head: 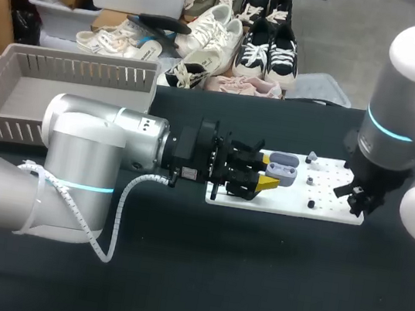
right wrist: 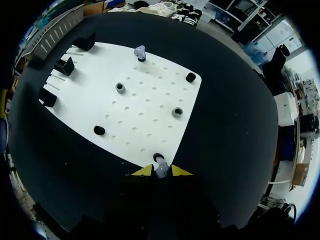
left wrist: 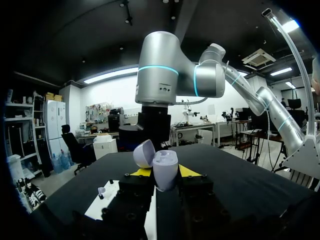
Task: Pick up each earbud case from the left stands, insert the matching earbuds, close the lid, and place the case in the box.
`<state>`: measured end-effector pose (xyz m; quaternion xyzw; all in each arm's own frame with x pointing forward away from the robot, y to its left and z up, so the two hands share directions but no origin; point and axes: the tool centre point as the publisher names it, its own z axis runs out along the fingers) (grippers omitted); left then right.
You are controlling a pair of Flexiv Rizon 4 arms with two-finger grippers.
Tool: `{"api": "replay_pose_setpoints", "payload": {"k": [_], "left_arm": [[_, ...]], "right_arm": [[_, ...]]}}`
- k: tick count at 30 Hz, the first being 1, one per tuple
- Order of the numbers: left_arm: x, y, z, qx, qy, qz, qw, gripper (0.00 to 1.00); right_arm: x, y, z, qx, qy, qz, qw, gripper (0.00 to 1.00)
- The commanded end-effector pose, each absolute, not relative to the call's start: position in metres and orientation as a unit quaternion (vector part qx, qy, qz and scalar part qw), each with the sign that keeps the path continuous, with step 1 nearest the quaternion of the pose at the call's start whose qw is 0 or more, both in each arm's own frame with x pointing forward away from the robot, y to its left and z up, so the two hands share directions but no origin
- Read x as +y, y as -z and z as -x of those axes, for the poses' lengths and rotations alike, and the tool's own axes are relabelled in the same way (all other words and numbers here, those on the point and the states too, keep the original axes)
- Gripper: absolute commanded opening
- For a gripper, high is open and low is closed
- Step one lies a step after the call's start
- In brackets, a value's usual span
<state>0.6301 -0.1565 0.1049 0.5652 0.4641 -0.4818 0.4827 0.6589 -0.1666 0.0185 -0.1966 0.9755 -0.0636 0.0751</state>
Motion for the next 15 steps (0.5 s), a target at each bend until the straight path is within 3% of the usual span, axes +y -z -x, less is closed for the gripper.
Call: {"api": "replay_pose_setpoints", "payload": {"k": [1, 15], "left_arm": [[-0.1572, -0.1048, -0.63, 0.465, 0.481, -0.565, 0.483, 0.0], [-0.1572, -0.1048, -0.63, 0.465, 0.481, -0.565, 0.483, 0.0]], "right_arm": [[-0.1647, -0.0166, -0.6624, 0.976, 0.063, 0.197, 0.071, 0.0], [-0.1664, -0.0265, -0.6579, 0.976, 0.061, 0.193, 0.078, 0.0]]}}
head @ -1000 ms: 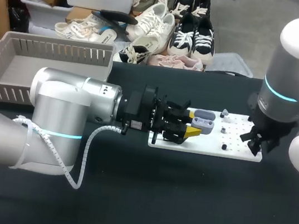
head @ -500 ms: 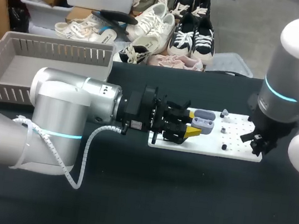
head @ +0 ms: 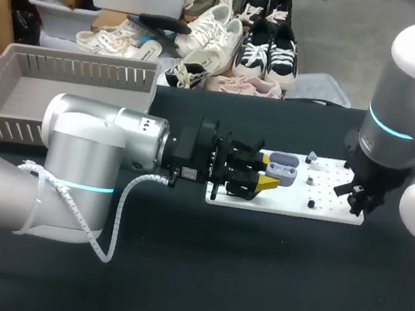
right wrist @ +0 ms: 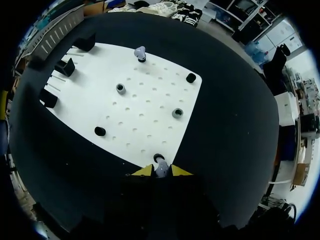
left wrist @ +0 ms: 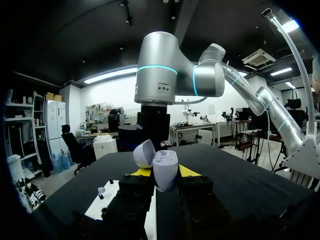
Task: Pick up each earbud case from the left stands, insert the matching earbuds, close the lid, and place the case in the box.
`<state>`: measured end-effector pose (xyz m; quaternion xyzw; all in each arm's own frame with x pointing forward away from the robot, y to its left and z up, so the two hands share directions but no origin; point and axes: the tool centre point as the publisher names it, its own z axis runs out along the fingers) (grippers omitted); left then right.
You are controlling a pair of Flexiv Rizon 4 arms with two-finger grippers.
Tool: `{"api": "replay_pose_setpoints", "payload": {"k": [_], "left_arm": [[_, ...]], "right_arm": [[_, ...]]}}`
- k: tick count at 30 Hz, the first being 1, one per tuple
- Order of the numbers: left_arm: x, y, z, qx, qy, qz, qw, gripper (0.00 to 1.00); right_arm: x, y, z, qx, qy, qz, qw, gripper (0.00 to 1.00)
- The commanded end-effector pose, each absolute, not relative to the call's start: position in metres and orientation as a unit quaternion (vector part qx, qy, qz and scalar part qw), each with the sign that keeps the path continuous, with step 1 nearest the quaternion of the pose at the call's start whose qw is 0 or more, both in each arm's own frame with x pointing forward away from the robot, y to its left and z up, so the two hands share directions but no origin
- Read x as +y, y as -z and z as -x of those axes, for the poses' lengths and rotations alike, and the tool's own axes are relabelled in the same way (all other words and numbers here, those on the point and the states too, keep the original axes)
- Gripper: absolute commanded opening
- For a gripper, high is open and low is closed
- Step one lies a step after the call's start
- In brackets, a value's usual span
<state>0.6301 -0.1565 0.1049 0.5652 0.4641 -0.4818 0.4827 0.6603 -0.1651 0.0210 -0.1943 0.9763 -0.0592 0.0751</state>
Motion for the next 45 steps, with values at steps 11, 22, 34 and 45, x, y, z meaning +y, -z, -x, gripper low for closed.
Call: {"api": "replay_pose_setpoints", "payload": {"k": [11, 22, 34, 45], "left_arm": [[-0.157, -0.105, -0.63, 0.465, 0.481, -0.565, 0.483, 0.0], [-0.157, -0.105, -0.63, 0.465, 0.481, -0.565, 0.483, 0.0], [-0.157, -0.105, -0.63, 0.465, 0.481, -0.565, 0.483, 0.0], [-0.157, -0.105, -0.63, 0.465, 0.481, -0.565, 0.483, 0.0]], "right_arm": [[-0.165, -0.053, -0.647, 0.975, 0.065, 0.191, 0.098, 0.0], [-0.168, -0.08, -0.639, 0.993, 0.056, 0.056, 0.083, 0.0], [-0.154, -0.084, -0.62, 0.994, 0.082, -0.006, 0.071, 0.0], [-0.153, -0.085, -0.617, 0.992, 0.103, -0.002, 0.074, 0.0]]}}
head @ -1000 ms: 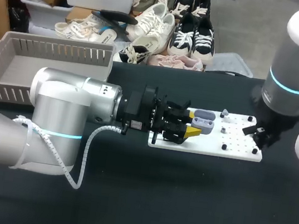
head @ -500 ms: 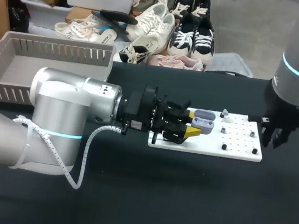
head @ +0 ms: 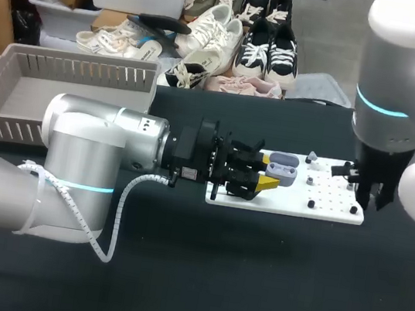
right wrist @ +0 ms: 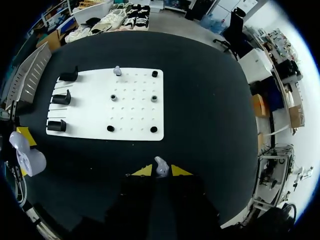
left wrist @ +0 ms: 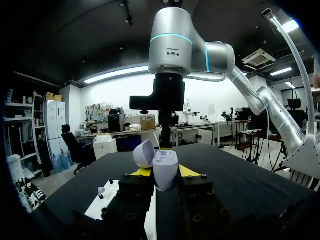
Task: Pick up each earbud case from the left stands, insert the matching earbuds, close the lid, and place the case in the box.
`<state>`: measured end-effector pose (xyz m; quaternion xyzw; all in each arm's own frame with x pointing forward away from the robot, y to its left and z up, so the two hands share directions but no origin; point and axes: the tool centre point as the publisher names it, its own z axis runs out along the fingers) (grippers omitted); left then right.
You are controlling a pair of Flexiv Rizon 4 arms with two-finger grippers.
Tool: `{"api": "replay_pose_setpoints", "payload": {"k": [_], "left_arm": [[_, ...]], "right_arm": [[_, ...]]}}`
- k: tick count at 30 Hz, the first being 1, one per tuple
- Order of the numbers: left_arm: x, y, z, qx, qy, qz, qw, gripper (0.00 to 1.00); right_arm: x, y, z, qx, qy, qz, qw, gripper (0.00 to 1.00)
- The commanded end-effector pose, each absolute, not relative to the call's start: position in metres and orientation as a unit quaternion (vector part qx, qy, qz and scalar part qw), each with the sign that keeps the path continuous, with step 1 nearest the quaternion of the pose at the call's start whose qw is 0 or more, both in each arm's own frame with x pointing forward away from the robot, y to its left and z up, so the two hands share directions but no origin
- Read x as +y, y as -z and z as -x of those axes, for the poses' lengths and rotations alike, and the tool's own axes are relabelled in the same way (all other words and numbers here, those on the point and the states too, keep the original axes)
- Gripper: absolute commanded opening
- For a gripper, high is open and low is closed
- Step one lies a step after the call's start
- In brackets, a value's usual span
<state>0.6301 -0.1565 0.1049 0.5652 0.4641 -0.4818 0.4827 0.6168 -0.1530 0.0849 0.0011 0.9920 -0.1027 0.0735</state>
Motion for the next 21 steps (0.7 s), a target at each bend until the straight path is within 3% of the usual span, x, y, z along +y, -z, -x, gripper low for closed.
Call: {"api": "replay_pose_setpoints", "payload": {"k": [1, 8, 21], "left_arm": [[-0.157, -0.105, -0.63, 0.465, 0.481, -0.565, 0.483, 0.0], [-0.157, -0.105, -0.63, 0.465, 0.481, -0.565, 0.483, 0.0], [-0.157, -0.105, -0.63, 0.465, 0.481, -0.565, 0.483, 0.0]], "right_arm": [[-0.153, -0.085, -0.617, 0.992, 0.103, -0.002, 0.074, 0.0], [-0.153, -0.085, -0.617, 0.992, 0.103, -0.002, 0.074, 0.0], [-0.143, -0.093, -0.607, 0.975, 0.133, -0.16, 0.083, 0.0]]}}
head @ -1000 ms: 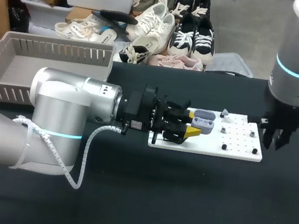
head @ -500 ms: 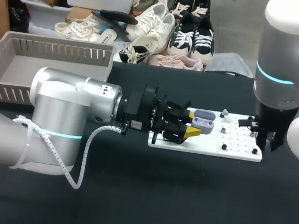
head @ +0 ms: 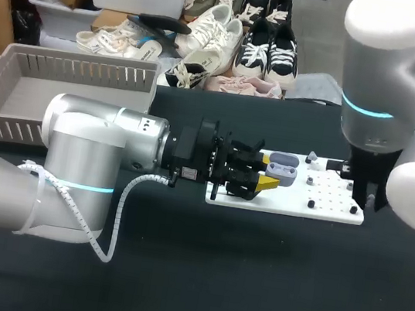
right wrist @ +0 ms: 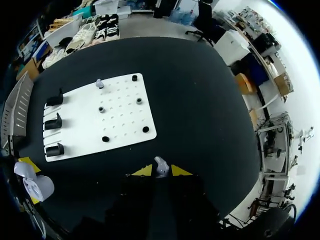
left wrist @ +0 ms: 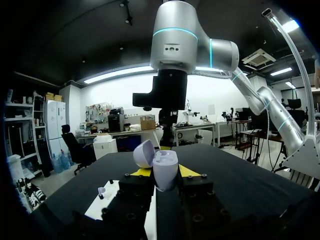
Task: Pick up each earbud case from the left stands, insert the matching earbuds, close the lid, and place the case in the box.
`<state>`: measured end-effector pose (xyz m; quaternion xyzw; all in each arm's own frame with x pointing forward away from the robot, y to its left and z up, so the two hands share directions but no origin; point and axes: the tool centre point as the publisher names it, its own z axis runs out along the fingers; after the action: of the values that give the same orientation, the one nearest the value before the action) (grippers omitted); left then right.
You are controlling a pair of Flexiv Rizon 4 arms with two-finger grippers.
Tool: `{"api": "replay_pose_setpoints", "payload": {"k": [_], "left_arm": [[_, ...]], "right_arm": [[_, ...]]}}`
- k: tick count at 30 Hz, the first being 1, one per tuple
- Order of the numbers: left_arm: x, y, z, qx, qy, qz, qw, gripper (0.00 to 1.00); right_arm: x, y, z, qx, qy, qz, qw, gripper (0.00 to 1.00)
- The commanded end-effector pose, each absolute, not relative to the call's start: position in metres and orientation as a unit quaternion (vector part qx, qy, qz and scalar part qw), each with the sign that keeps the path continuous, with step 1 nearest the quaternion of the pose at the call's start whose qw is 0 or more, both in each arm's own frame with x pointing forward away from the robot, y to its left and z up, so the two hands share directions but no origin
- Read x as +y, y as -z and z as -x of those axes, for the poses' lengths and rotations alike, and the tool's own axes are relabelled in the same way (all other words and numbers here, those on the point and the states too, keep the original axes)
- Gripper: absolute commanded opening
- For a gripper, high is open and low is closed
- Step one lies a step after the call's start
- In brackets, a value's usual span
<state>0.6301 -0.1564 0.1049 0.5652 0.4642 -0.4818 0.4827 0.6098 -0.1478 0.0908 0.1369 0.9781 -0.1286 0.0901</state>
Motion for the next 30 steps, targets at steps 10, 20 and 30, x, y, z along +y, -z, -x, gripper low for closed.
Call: {"api": "replay_pose_setpoints", "payload": {"k": [10, 20, 30], "left_arm": [[-0.157, -0.105, -0.63, 0.465, 0.481, -0.565, 0.483, 0.0], [-0.157, -0.105, -0.63, 0.465, 0.481, -0.565, 0.483, 0.0], [-0.157, -0.105, -0.63, 0.465, 0.481, -0.565, 0.483, 0.0]], "right_arm": [[-0.138, -0.1, -0.598, 0.961, 0.123, -0.244, 0.046, 0.0], [-0.135, -0.1, -0.595, 0.961, 0.108, -0.253, 0.038, 0.0], [-0.135, -0.1, -0.595, 0.961, 0.108, -0.253, 0.038, 0.0]]}}
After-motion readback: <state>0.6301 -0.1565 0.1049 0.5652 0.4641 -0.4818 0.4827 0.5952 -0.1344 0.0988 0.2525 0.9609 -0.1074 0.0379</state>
